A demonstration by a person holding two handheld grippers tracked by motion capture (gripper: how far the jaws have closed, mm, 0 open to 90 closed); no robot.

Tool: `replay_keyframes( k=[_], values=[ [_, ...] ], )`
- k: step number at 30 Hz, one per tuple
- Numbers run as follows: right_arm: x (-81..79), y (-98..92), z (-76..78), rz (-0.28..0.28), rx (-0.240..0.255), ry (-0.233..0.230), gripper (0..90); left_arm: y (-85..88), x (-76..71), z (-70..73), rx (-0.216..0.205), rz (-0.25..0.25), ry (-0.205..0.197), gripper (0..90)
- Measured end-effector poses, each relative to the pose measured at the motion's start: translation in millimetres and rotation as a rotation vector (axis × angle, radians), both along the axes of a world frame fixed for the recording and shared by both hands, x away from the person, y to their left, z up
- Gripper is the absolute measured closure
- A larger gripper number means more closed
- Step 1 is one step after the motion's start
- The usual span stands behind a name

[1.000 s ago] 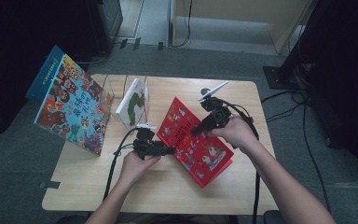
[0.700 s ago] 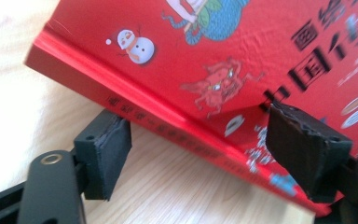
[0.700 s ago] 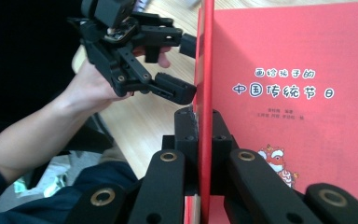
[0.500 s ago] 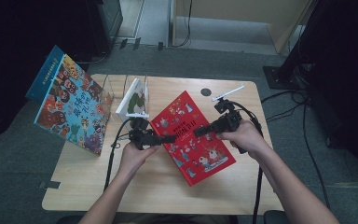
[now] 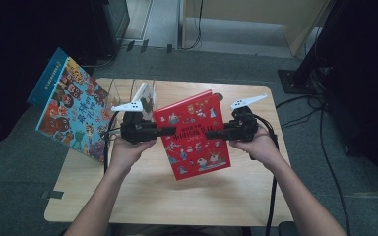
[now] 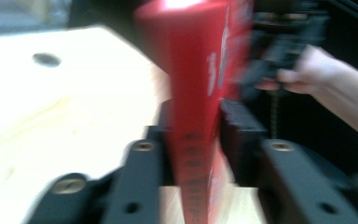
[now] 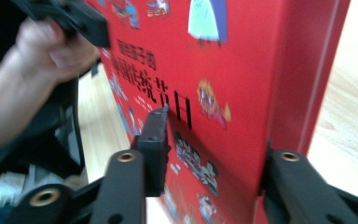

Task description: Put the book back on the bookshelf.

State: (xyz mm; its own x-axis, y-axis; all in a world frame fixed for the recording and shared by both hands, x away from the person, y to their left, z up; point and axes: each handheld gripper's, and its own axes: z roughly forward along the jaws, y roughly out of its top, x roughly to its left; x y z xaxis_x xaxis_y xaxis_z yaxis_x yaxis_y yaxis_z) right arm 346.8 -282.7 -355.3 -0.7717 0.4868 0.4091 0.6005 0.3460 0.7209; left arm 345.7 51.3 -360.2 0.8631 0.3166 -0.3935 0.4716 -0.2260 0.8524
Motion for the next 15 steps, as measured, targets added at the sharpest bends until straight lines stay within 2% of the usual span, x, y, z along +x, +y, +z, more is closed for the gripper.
replay_keyframes(
  k=[1, 4, 5, 9, 11, 15],
  values=[
    [1.2, -1.4, -1.9, 0.034, -0.003, -0.029, 60.2, -2.1, -1.8, 4.4, 0.014, 0.002, -0.007, 77.0],
    [-5.6, -2.1, -9.1, 0.063, -0.021, -0.205, 59.5, -4.4, -4.7, 13.7, 0.069, -0.004, -0.060, 78.0],
    [-7.8, -1.7, -11.4, 0.072, -0.026, -0.242, 59.1, -3.6, -4.8, 15.0, 0.057, -0.004, -0.059, 78.1],
    [-11.8, -0.8, -13.2, 0.098, -0.032, -0.282, 60.3, 1.3, -3.9, 19.7, 0.042, -0.012, -0.048, 78.2],
    [-14.1, 0.4, -13.3, 0.105, -0.032, -0.290, 60.7, 2.9, -5.9, 22.8, 0.054, -0.013, -0.052, 78.2],
    [-15.9, 2.3, -15.9, 0.099, -0.002, -0.286, 60.3, 6.3, -8.1, 26.4, 0.062, -0.014, -0.060, 78.1]
  ],
)
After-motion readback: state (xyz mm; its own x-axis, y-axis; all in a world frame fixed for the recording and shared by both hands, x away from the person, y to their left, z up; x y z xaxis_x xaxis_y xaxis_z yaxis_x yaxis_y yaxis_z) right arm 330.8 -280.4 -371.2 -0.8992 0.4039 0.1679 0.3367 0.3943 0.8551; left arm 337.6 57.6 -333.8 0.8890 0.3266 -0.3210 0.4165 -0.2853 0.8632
